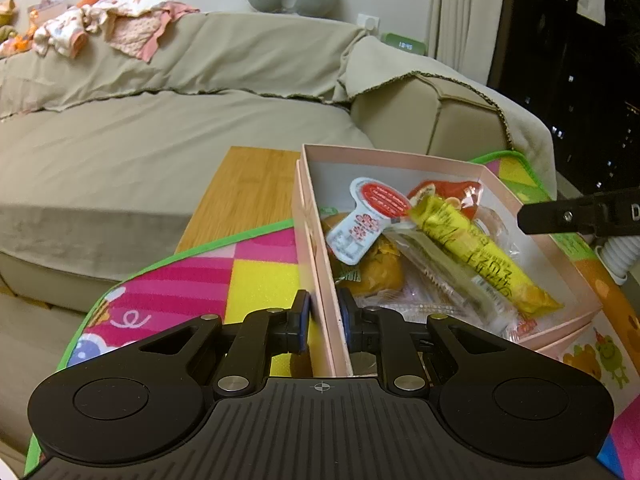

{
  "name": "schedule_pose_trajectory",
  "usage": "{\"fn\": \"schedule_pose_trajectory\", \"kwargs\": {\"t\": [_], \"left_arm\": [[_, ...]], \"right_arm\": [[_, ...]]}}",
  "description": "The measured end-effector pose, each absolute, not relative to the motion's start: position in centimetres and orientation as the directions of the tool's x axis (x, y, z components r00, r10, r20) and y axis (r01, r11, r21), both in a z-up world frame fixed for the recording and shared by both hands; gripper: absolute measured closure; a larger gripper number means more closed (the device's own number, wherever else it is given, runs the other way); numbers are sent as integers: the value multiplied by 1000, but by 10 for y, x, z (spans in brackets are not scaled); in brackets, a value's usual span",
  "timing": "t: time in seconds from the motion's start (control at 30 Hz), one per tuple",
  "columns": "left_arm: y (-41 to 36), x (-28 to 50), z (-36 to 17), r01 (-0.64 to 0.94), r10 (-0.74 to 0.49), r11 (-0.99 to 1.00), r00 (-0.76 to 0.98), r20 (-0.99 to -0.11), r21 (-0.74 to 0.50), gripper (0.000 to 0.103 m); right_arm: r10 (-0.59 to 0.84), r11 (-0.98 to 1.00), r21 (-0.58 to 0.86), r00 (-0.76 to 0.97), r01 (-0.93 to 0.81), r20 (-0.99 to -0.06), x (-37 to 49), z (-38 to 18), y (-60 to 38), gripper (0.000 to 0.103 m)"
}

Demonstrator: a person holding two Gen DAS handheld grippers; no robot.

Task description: Organize objects

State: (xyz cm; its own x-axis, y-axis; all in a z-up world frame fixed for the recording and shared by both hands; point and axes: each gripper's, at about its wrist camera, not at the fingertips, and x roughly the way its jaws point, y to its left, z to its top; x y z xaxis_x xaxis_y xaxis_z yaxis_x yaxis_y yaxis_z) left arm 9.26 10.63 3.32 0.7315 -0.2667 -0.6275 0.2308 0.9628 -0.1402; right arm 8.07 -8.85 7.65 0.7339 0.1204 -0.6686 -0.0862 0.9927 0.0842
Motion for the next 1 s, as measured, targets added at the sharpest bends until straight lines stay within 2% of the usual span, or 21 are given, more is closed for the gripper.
{"fn": "schedule_pose_trajectory", "kwargs": {"t": [0.07, 0.1, 0.13, 0.2, 0.23, 0.33, 0.43, 0.6, 0.73, 0.77, 0.8, 0.87, 0.9, 0.97, 1.0], "left_arm": [[106, 93, 33, 230, -267, 963, 731, -628, -141, 85], [106, 93, 33, 229, -265, 963, 732, -628, -140, 85], [106, 93, 33, 229, -262, 964, 732, -629, -136, 86], [103, 93, 33, 228, -247, 967, 734, -633, -113, 87], [101, 94, 32, 223, -237, 969, 733, -638, -103, 87], [93, 100, 30, 205, -208, 975, 731, -650, -82, 87], [78, 111, 28, 198, -181, 979, 727, -662, -50, 87], [44, 137, 27, 233, -208, 971, 706, -677, -56, 87], [16, 179, 24, 259, -235, 964, 703, -672, -66, 89], [13, 188, 22, 250, -219, 967, 701, -679, -54, 81], [11, 195, 20, 271, -207, 963, 698, -686, -15, 62], [13, 199, 17, 239, -142, 969, 731, -667, 55, 40], [16, 198, 16, 229, -131, 971, 745, -655, 67, 34], [22, 193, 16, 213, -124, 975, 771, -624, 69, 30], [24, 189, 17, 213, -133, 975, 784, -606, 62, 31]], "right_arm": [[117, 993, 70, 734, -95, -669, 76, 76, -88, 79], [114, 993, 52, 737, -107, -667, 70, 75, -87, 74], [108, 993, 31, 743, -116, -661, 65, 75, -88, 61], [86, 990, -28, 767, -135, -636, 47, 73, -90, 42], [77, 988, -56, 777, -143, -625, 38, 71, -91, 39], [69, 978, -115, 787, -175, -614, 11, 63, -100, 33], [70, 975, -119, 768, -187, -637, -2, 45, -109, 33], [41, 989, -82, 772, -120, -634, 11, 23, -123, 33], [-48, 992, -126, 803, -33, -594, 32, 15, -135, 33], [-56, 993, -117, 810, -16, -584, 37, 14, -140, 33], [-61, 994, -109, 813, -3, -578, 40, 13, -145, 33], [-73, 994, -108, 818, 13, -570, 41, 11, -150, 33], [-79, 994, -109, 824, 21, -562, 38, 11, -151, 33], [-78, 995, -97, 829, 28, -553, 31, 10, -154, 31], [-81, 995, -87, 828, 39, -555, 28, 10, -157, 23]]}}
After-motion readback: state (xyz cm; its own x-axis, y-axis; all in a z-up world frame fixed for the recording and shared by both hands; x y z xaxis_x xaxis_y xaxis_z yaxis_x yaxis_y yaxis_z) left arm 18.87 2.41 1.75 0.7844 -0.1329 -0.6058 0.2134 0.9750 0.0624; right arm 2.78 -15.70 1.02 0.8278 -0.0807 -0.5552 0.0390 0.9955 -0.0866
